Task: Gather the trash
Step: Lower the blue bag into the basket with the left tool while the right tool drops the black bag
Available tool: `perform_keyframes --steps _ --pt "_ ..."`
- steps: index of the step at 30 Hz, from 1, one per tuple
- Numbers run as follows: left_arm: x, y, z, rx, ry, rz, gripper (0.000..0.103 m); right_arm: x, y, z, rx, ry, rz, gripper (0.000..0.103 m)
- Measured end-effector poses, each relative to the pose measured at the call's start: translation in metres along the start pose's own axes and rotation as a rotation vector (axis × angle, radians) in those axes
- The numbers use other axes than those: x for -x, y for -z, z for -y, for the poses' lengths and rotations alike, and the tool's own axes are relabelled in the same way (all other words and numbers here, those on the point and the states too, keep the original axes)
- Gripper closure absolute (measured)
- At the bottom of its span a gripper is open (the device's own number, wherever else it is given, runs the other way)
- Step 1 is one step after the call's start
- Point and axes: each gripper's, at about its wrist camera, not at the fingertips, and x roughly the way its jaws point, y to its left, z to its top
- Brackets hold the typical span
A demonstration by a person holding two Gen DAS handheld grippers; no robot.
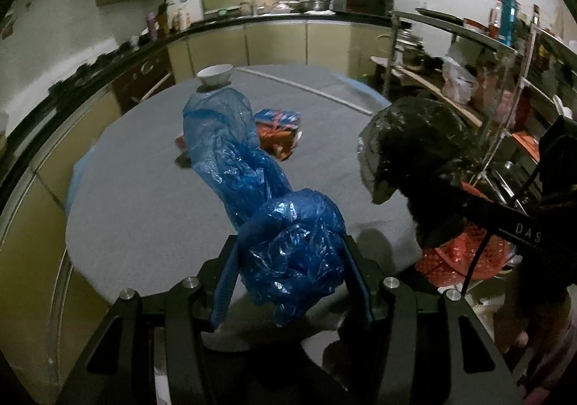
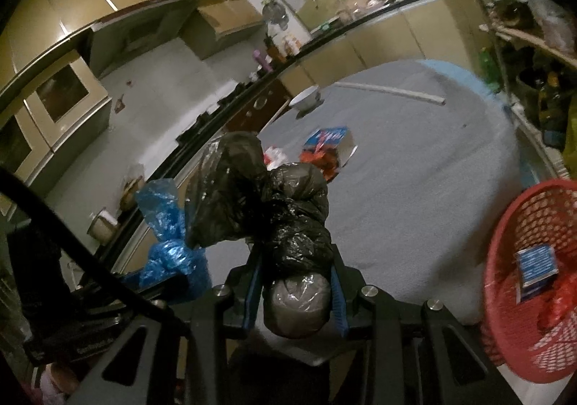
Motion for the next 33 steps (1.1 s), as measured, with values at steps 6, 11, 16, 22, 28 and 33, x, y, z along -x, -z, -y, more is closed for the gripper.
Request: perform_keyframes --steps 6,11,16,22,28,33 --pt "0.0 -0.02 0.028 -0.059 0.082 0.027 0.046 0.038 -0.008 0.039 -0.08 0.067 0.087 0.068" --pt "-0.01 -0.035 0.062 -0.121 0.148 0.025 0.045 0.075 -0.009 0.077 -0.157 0.127 0.156 0.068" --pt "-0.03 -0.047 0.11 -0.201 0.206 -0.006 0.045 0.11 -0.002 0.12 -0.26 0.183 0.203 0.068" --pt "-0.062 -0.053 0.172 -0.298 0.26 -0.063 0.045 0.137 0.013 0.164 -0.367 0.227 0.204 0.066" --pt "-0.091 -0.047 0.221 -0.391 0.301 -0.142 0.042 0.144 0.026 0.201 -0.468 0.248 0.163 0.065" --pt "-0.108 -0.043 0.243 -0.425 0.33 -0.188 0.033 0.137 0.036 0.228 -0.565 0.26 0.102 0.057"
